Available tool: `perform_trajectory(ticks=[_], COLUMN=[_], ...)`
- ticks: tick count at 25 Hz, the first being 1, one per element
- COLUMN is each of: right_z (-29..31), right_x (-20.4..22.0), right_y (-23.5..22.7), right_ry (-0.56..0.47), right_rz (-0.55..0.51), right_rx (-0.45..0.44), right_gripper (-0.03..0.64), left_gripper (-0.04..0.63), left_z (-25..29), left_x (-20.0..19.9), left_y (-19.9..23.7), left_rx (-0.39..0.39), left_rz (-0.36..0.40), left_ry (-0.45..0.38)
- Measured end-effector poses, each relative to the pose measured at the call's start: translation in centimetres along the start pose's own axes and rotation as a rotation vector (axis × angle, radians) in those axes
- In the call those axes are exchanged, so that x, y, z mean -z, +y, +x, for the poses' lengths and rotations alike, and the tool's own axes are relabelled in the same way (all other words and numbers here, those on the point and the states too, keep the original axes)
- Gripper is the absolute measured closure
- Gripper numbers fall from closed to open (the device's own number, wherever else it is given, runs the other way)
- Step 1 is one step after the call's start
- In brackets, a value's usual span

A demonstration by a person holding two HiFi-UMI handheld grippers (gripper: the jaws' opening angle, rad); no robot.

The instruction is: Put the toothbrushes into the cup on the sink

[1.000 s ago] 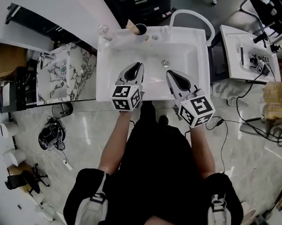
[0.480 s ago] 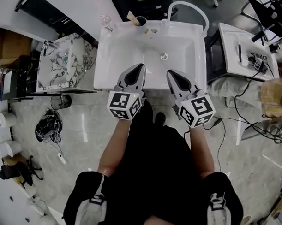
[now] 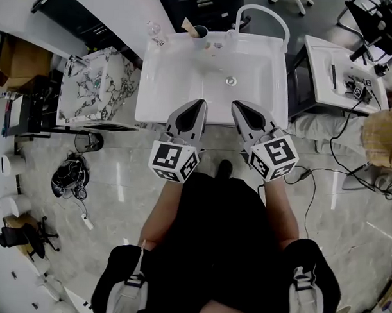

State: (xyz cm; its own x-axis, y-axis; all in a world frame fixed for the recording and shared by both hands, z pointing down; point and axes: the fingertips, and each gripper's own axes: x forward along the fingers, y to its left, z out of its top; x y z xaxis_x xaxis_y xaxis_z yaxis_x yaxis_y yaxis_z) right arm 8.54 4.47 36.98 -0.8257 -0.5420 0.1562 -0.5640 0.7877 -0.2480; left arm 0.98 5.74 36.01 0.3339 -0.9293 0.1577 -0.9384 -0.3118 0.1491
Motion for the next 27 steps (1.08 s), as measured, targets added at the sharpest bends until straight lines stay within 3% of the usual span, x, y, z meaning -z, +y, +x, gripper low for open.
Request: perform_trajectory(ticks=[11,27], right_z=[-0.7,-0.6], right_x=[-0.2,-0.2], right_y=[3.1,4.0], right_ry=[-0.022,-0.01], right_rz=[-0.048,-0.075], right_rx=[0.009,-0.008], right_gripper=[0.588,0.588], left_gripper=[0.581,0.581], left_z=[-2.9,-3.4], left_x=[0.1,0.5], left_y=[-0.1,0.5], left_rx=[0.02,0.017], left_rz=[-0.014,-0.014], left_ry=[-0.008,-0.001])
